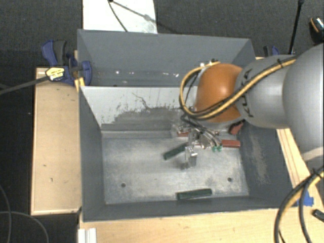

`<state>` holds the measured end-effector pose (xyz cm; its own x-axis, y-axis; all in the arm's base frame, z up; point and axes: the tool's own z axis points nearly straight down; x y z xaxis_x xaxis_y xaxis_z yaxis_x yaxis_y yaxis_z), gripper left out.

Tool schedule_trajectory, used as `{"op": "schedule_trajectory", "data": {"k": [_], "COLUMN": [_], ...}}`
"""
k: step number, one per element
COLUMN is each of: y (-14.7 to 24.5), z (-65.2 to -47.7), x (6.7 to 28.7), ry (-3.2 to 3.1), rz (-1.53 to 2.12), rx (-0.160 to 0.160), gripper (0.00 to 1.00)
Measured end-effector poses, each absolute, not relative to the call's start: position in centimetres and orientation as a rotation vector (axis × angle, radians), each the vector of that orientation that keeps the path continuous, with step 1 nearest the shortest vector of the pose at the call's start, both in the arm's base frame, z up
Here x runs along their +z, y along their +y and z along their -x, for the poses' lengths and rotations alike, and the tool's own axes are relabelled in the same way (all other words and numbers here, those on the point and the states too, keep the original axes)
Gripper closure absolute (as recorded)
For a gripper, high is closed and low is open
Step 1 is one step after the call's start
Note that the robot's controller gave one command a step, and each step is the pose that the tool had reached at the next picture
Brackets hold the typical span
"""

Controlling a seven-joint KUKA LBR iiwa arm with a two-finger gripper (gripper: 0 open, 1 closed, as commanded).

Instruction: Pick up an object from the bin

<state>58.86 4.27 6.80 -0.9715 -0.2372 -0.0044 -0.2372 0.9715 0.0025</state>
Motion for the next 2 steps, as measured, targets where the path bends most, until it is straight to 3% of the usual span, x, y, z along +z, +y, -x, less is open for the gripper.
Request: {"op": "schedule_trajectory", "data": {"k": [1, 2], "y": [4.8, 3.6], "z": [-58.9, -57.7], "x": [10.2, 10.0], "ry": [3.058, 3.043], "rz": [0.679, 0.780], "rx": [0.000, 0.000], "gripper": [0.00, 0.00]}}
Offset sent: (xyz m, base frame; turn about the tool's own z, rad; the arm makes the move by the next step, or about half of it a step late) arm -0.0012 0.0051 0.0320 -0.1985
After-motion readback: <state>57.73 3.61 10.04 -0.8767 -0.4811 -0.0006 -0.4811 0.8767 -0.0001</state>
